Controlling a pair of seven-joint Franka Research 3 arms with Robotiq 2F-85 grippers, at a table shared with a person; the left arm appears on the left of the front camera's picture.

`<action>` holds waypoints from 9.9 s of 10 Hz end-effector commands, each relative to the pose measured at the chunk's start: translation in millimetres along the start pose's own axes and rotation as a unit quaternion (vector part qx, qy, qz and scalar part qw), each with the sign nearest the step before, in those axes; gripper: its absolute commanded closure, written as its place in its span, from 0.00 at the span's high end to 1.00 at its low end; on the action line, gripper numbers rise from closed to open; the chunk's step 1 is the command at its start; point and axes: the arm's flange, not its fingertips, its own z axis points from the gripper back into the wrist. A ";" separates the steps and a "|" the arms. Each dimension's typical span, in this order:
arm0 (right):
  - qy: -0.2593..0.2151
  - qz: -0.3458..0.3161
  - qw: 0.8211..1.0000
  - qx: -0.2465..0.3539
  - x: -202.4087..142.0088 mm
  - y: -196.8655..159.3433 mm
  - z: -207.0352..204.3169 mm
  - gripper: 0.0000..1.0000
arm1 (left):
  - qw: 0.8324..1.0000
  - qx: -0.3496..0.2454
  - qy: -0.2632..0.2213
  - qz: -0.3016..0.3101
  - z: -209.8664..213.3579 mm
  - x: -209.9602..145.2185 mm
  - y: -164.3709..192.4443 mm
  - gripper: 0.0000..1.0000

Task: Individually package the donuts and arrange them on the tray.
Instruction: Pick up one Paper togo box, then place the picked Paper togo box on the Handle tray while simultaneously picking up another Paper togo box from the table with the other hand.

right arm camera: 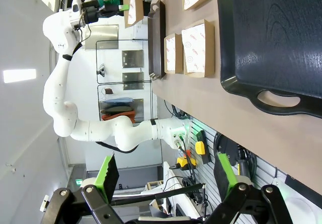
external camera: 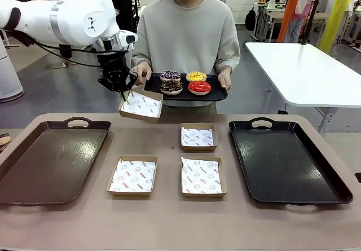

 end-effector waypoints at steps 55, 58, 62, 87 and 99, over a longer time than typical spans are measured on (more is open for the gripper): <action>-0.014 0.040 0.904 -0.425 198.1 153.6 -298.0 1.00 | 0.999 -0.003 0.033 0.014 17.1 -78.1 193.5 0.01; -0.011 0.061 0.877 -0.476 200.4 149.2 -319.5 1.00 | 0.999 0.016 0.033 -0.035 -1.0 -67.1 195.9 0.01; -0.004 0.045 0.839 -0.542 256.1 146.2 -375.9 1.00 | 0.996 0.055 0.034 -0.069 -25.9 -69.4 204.6 0.01; 0.049 0.020 0.825 -0.563 306.8 63.7 -452.2 1.00 | 0.998 0.046 0.028 0.030 -66.4 -32.2 222.6 0.01; 0.068 0.022 0.825 -0.561 305.3 55.1 -452.3 1.00 | 0.997 0.049 0.051 0.037 -83.1 -1.6 222.3 0.01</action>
